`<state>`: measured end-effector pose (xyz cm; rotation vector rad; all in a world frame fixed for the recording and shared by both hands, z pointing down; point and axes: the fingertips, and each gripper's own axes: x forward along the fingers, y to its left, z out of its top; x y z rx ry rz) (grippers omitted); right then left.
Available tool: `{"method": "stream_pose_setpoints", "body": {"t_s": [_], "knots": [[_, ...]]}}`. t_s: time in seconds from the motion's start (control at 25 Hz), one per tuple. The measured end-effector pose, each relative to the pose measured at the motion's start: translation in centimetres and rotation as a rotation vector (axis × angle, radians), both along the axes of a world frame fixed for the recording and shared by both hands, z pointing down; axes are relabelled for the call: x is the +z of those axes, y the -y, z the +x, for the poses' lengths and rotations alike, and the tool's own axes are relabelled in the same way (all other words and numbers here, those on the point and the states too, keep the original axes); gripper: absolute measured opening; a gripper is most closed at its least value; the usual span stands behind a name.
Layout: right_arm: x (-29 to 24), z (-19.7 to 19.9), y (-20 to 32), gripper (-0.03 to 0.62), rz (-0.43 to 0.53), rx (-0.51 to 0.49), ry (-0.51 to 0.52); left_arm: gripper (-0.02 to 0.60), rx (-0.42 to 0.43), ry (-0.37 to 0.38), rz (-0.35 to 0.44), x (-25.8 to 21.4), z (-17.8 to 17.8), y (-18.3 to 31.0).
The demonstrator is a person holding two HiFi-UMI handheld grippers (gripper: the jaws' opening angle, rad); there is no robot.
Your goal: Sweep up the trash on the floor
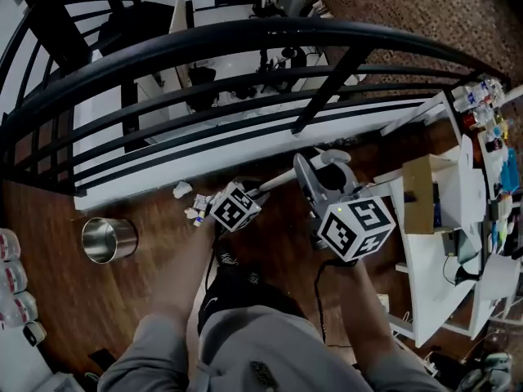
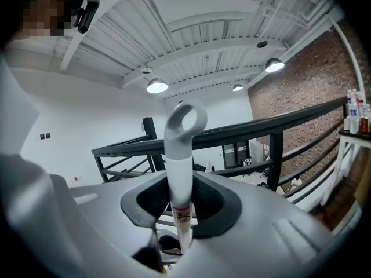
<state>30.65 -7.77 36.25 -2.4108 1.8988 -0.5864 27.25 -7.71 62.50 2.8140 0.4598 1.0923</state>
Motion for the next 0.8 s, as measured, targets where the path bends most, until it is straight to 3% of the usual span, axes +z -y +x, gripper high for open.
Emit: {"method": "stream_pose_setpoints", "body": {"t_s": [0.24,0.44,0.6,0.72,0.8], "knots": [[1.3,4.1,3.8,0.089,-0.082,-0.051,-0.032,0.12,-0.116,-0.027,-0.098,1.4,4.8,0.7],[3.6,7.6,7.4,0.089,-0.084,-0.165,-0.012,0.117,-0.23,-0.006,-0.102,3.7,8.4,3.1],[5.7,10.2,10.8,0.089,-0.079,-0.324,0.011,0.118,-0.414,0.019,-0.109,5.6,11.1,6.3],[7.6,10.0,13.2,0.089,-0.102,-0.474,0.017,0.121,-0.579,0.027,-0.132,7.4,11.7,8.3],[8.9,9.7,14.3,0.089,-0.118,-0.546,0.006,0.12,-0.646,0.043,-0.132,8.7,12.1,9.2]]}}
